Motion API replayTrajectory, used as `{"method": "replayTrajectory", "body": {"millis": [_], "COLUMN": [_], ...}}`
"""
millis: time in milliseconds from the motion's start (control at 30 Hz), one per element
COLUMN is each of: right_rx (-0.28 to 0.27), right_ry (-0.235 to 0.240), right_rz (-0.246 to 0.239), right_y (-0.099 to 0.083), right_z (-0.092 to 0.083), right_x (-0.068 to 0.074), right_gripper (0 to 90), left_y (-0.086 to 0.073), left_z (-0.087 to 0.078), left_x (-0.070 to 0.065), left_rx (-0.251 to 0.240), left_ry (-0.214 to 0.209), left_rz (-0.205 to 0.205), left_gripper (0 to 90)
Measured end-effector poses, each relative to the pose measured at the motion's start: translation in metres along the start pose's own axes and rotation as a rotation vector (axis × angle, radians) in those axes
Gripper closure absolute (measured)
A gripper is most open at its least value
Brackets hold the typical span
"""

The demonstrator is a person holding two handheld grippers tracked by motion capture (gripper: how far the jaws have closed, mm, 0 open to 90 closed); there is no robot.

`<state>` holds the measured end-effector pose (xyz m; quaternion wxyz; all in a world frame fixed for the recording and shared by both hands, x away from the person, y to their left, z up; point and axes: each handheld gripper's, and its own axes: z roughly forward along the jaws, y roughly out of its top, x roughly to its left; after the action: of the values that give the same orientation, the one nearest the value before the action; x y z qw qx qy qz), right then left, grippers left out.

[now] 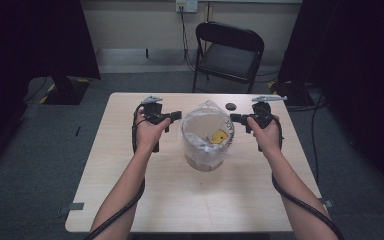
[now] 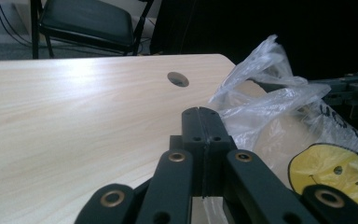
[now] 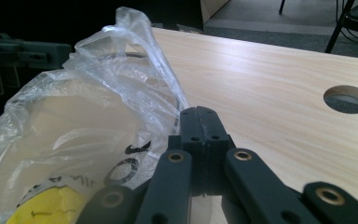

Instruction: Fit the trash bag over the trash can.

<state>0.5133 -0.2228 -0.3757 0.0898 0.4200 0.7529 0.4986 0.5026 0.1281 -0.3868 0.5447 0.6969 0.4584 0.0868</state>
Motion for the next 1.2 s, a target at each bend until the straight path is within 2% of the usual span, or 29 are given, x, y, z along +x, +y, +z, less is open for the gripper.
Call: {"method": "replayTrajectory", "body": {"millis": [167, 267, 333, 367, 533, 600, 633, 800, 900, 967, 1033, 1067, 1100, 1167, 1200], "right_rx": [-0.002, 0.004, 0.012, 0.013, 0.019, 0.019, 0.012, -0.032, -0.057, -0.049, -0.02, -0.012, -0.013, -0.035, -0.048], "right_ry": [-0.007, -0.003, 0.0, 0.004, 0.029, 0.02, 0.012, 0.007, -0.002, -0.001, 0.004, 0.014, 0.009, 0.014, 0.012], "right_rz": [0.017, 0.019, 0.022, 0.023, 0.024, 0.007, 0.0, 0.035, 0.043, 0.051, 0.041, 0.039, 0.031, 0.042, 0.051], "right_y": [0.0, -0.001, -0.003, -0.004, -0.007, -0.007, -0.007, -0.004, -0.001, -0.001, -0.003, -0.005, -0.006, -0.006, -0.005], "right_z": [0.009, 0.016, 0.018, 0.019, 0.018, 0.018, 0.017, 0.018, 0.022, 0.028, 0.035, 0.038, 0.039, 0.037, 0.035], "right_x": [-0.005, -0.006, -0.006, -0.006, -0.004, -0.001, 0.0, -0.004, -0.008, -0.01, -0.01, -0.009, -0.008, -0.008, -0.009], "right_gripper": [90.0, 90.0, 90.0, 90.0, 90.0, 90.0, 90.0, 90.0, 90.0, 90.0, 90.0, 90.0, 90.0, 90.0, 86.7], "left_y": [-0.007, -0.01, -0.011, -0.012, -0.016, -0.017, -0.017, -0.012, -0.011, -0.014, -0.02, -0.023, -0.024, -0.024, -0.023], "left_z": [0.011, 0.018, 0.018, 0.017, 0.006, 0.002, 0.001, 0.001, 0.007, 0.013, 0.019, 0.019, 0.018, 0.013, 0.009], "left_x": [0.001, 0.0, 0.0, 0.0, -0.006, -0.006, -0.004, -0.001, 0.003, 0.007, 0.007, 0.008, 0.009, 0.01, 0.011], "left_rx": [0.02, 0.036, 0.045, 0.053, 0.091, 0.071, 0.051, -0.063, -0.098, -0.038, 0.015, 0.025, 0.012, 0.007, 0.005], "left_ry": [-0.004, -0.023, -0.014, -0.023, -0.028, -0.013, -0.004, 0.001, 0.007, 0.026, 0.006, 0.005, -0.003, 0.01, 0.01], "left_rz": [-0.01, -0.022, -0.013, -0.019, 0.003, 0.013, 0.004, -0.022, -0.055, -0.059, -0.057, -0.058, -0.074, -0.072, -0.074], "left_gripper": [90.0, 90.0, 90.0, 90.0, 90.0, 90.0, 90.0, 90.0, 90.0, 90.0, 90.0, 90.0, 90.0, 90.0, 90.0]}}
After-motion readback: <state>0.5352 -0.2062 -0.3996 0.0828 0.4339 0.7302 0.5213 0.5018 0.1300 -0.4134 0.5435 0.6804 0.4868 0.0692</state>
